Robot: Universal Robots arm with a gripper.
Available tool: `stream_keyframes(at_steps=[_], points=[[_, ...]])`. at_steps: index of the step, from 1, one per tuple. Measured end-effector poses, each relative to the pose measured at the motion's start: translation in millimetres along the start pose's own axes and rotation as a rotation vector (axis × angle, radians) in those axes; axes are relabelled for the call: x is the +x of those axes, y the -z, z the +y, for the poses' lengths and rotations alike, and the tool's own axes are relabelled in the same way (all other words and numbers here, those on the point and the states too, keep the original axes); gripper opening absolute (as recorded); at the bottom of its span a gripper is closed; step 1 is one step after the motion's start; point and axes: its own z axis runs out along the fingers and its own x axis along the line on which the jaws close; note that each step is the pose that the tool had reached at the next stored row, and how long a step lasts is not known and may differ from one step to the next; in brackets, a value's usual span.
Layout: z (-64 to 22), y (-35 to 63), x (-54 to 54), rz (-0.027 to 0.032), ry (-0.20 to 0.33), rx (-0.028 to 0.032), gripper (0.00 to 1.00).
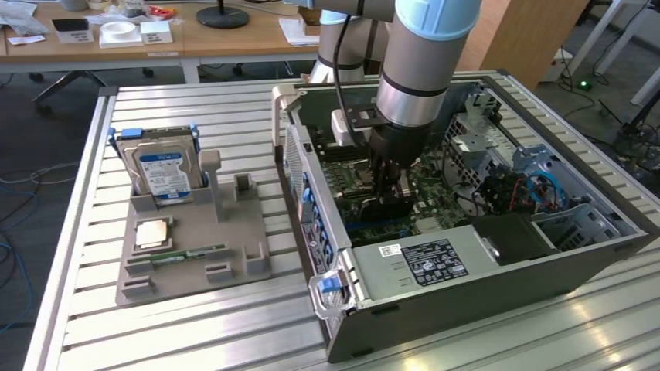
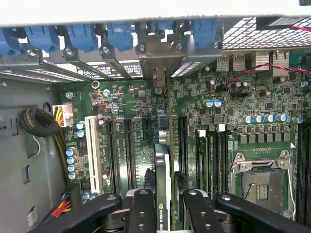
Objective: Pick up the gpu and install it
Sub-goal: 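Insert the gpu into the slot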
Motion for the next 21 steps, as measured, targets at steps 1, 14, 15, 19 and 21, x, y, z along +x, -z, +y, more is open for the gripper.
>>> stream_keyframes(at_steps=[1, 14, 15, 19, 21], points=[[0.0, -0.4, 0.0, 0.0002, 0.000, 0.0001, 0.27], [0.7, -2.2, 0.1, -0.0018, 0.000, 0.0003, 0.27], [1.0, -2.2, 0.1, -0.0017, 0.000, 0.0006, 0.27], [1.5, -2.2, 0.2, -0.0019, 0.000, 0.0010, 0.27], [1.6, -2.2, 0.2, -0.0015, 0.000, 0.0009, 0.27]])
